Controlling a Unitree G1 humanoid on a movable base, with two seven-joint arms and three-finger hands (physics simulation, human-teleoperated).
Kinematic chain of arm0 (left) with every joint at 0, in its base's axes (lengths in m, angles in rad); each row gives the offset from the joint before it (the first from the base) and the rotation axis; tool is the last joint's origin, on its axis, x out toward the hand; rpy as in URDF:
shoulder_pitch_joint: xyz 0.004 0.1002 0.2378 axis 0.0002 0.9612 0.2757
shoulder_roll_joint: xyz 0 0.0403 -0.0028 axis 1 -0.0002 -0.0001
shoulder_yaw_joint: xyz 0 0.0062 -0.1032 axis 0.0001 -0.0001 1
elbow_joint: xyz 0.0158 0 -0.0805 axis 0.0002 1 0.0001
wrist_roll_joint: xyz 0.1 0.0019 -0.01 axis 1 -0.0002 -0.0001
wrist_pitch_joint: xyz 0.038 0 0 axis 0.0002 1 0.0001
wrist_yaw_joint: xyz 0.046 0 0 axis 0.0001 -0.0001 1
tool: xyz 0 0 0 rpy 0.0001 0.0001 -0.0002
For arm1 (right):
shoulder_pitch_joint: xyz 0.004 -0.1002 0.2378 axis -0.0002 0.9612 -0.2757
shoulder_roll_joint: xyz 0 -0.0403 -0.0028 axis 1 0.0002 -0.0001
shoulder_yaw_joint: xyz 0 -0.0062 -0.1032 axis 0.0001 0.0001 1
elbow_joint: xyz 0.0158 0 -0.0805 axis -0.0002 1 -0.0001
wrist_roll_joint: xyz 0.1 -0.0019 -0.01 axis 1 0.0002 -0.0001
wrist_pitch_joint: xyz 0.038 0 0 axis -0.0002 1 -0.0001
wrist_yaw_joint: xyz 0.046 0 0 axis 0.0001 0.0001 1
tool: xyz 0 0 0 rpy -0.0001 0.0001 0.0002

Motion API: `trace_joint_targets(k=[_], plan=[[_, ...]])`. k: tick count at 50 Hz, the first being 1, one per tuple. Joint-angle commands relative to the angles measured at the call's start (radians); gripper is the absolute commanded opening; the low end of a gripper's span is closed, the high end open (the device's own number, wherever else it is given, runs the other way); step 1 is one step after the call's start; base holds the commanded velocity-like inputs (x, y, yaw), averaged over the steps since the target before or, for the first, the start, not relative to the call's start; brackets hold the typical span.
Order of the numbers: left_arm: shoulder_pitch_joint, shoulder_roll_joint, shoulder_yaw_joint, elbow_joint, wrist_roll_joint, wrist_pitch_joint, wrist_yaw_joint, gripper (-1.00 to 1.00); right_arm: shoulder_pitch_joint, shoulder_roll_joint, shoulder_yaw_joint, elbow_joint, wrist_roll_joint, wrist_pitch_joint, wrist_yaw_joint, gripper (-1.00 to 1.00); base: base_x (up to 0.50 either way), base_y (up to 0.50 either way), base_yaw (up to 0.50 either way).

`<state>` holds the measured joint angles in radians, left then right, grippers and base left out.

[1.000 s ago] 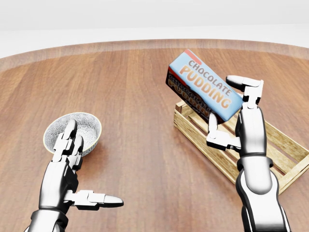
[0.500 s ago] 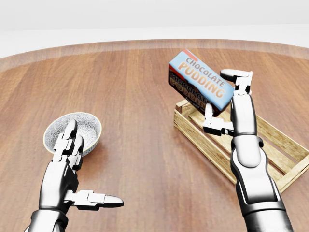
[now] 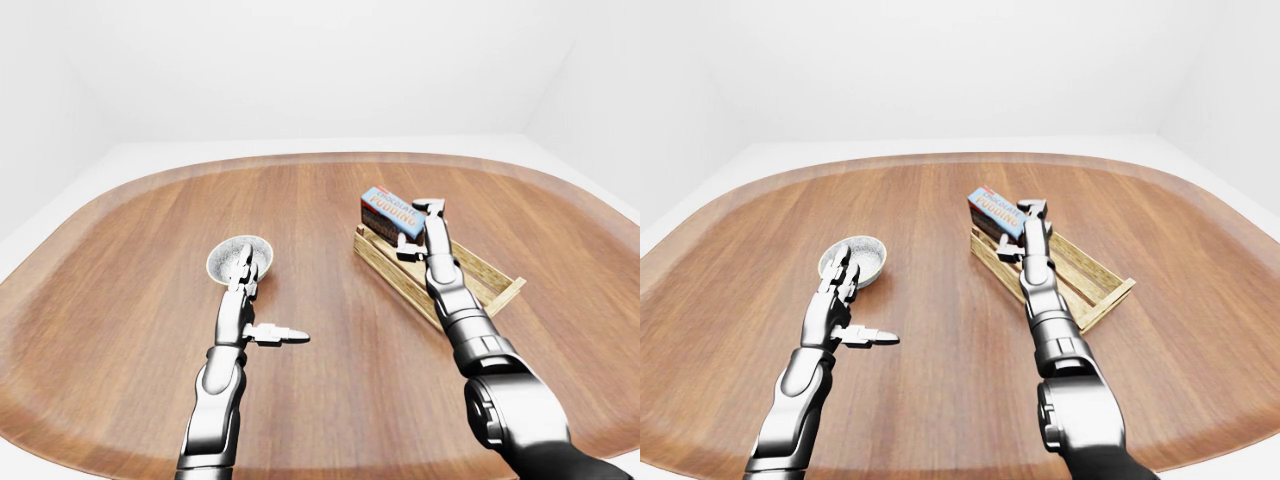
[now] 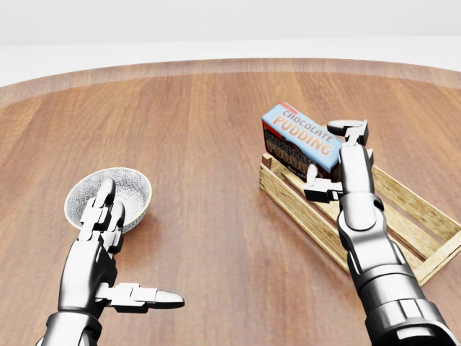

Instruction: Pick up the chocolate pudding and put it in the tray.

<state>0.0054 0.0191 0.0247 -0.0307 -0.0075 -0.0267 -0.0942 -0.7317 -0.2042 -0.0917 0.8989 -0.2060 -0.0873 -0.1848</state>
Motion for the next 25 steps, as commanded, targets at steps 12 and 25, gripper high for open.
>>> trace_joint_targets(k=[12, 25], plan=[[-0.001, 0.001, 0.005, 0.006, -0.008, 0.012, 0.014, 1.0, -0.132, -0.044, -0.006, 0.264, -0.033, 0.0, -0.059, -1.0, 0.0, 0.0, 0.0], [-0.001, 0.0, 0.004, 0.012, -0.006, 0.003, 0.013, 1.0, -0.147, -0.077, -0.02, 0.294, -0.021, 0.0, -0.052, -1.0, 0.0, 0.0, 0.0]])
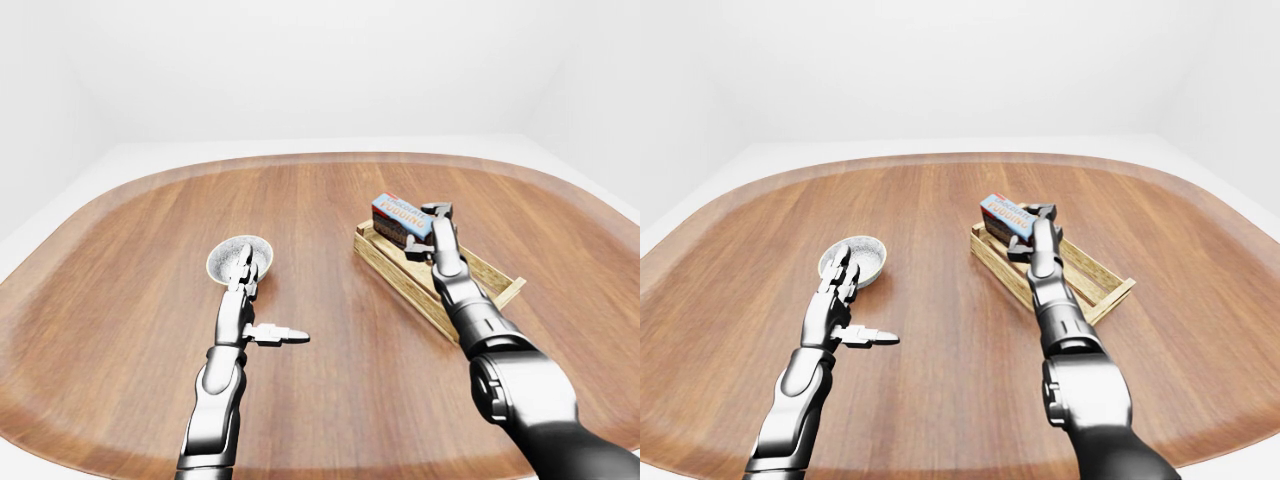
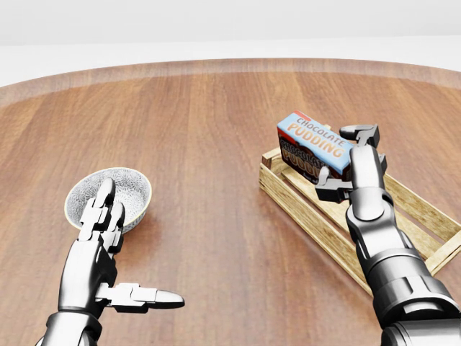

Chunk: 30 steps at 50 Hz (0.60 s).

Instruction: Pick up the chocolate pudding and put it in the tray.

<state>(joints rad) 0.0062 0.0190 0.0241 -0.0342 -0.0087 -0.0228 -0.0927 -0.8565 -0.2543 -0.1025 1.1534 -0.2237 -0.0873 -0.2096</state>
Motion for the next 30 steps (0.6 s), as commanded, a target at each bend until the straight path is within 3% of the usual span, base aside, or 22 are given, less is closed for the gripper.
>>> trace_joint_targets(k=[1, 11, 30], plan=[[-0.003, 0.001, 0.005, 0.02, -0.005, -0.004, 0.011, 1.0, -0.023, -0.029, -0.01, 0.042, -0.002, 0.0, -0.027, -1.0, 0.0, 0.0, 0.0], [-0.009, 0.002, 0.007, 0.039, -0.005, -0.018, 0.01, 1.0, -0.02, -0.045, -0.019, 0.07, 0.003, 0.0, -0.031, -1.0, 0.0, 0.0, 0.0], [-0.004, 0.001, 0.005, 0.021, -0.003, -0.003, 0.011, 1.0, -0.012, -0.081, -0.035, 0.105, 0.006, 0.0, -0.042, -1.0, 0.0, 0.0, 0.0]])
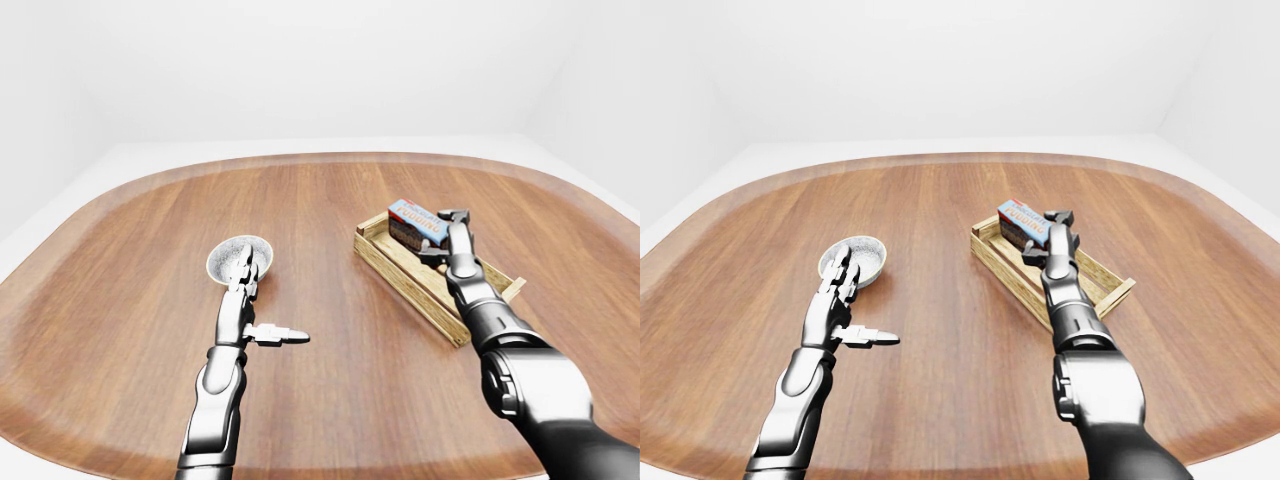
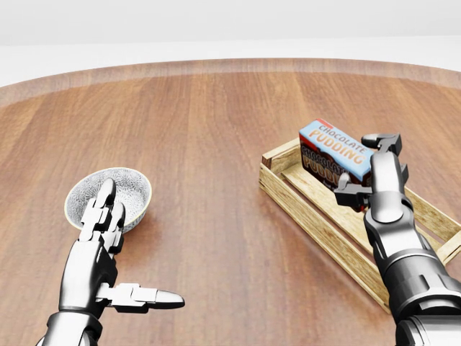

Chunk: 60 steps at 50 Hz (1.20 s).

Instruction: Pick up the chocolate pudding and put it in the tray.

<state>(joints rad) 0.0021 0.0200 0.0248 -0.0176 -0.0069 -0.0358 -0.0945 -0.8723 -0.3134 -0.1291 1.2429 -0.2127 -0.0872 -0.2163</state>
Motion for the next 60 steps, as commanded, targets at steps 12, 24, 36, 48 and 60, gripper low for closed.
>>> trace_joint_targets(k=[12, 24, 36, 48, 60], plan=[[-0.002, 0.0, 0.005, 0.009, -0.005, 0.009, 0.013, 1.0, 0.025, -0.034, -0.02, 0.045, -0.012, 0.0, -0.048, -1.0, 0.0, 0.0, 0.0], [-0.002, -0.001, 0.004, 0.0, -0.006, 0.02, 0.016, 1.0, 0.041, -0.03, -0.022, 0.063, -0.028, 0.0, -0.061, -1.0, 0.0, 0.0, 0.0], [-0.004, -0.001, 0.005, 0.006, -0.007, 0.017, 0.018, 1.0, 0.057, -0.028, -0.029, 0.072, -0.034, 0.0, -0.065, -1.0, 0.0, 0.0, 0.0], [-0.006, 0.001, 0.007, 0.017, -0.008, 0.006, 0.015, 1.0, 0.082, -0.019, -0.033, 0.083, -0.042, 0.0, -0.078, -1.0, 0.0, 0.0, 0.0], [-0.005, 0.0, 0.005, 0.02, -0.005, 0.002, 0.016, 1.0, 0.102, -0.02, -0.041, 0.09, -0.047, 0.0, -0.083, -1.0, 0.0, 0.0, 0.0]])
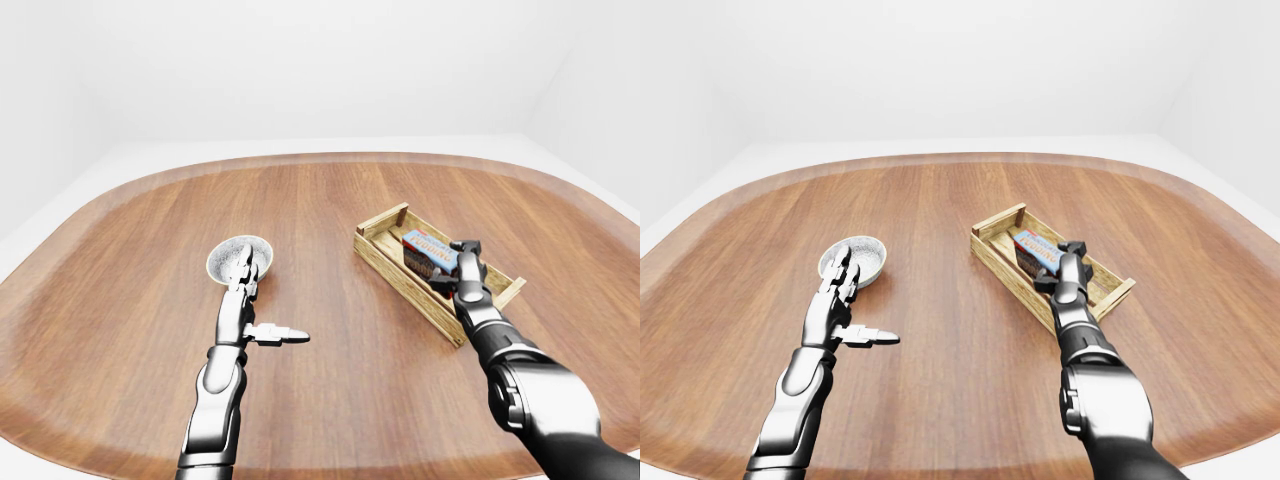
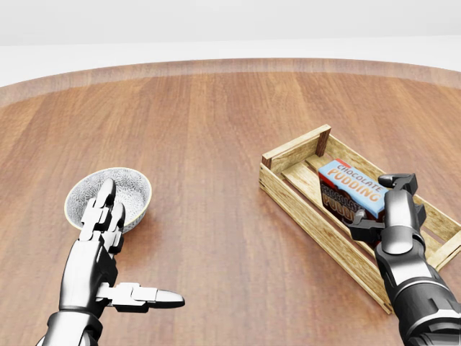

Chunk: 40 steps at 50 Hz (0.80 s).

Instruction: Pick up the chocolate pudding and put it in the tray.

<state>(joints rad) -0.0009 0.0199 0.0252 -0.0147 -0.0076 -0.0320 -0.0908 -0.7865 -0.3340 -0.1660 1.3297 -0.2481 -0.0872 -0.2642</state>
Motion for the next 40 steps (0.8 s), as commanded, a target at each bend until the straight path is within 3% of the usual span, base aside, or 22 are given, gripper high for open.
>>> trace_joint_targets(k=[1, 40], plan=[[-0.002, 0.0, 0.004, 0.013, -0.004, 0.002, 0.012, 1.0, 0.015, 0.0, -0.004, 0.004, -0.012, 0.0, -0.034, -1.0, 0.0, 0.0, 0.0], [-0.003, 0.0, 0.006, 0.011, -0.006, 0.007, 0.013, 1.0, 0.029, 0.0, -0.008, 0.008, -0.02, 0.0, -0.043, -1.0, 0.0, 0.0, 0.0]])
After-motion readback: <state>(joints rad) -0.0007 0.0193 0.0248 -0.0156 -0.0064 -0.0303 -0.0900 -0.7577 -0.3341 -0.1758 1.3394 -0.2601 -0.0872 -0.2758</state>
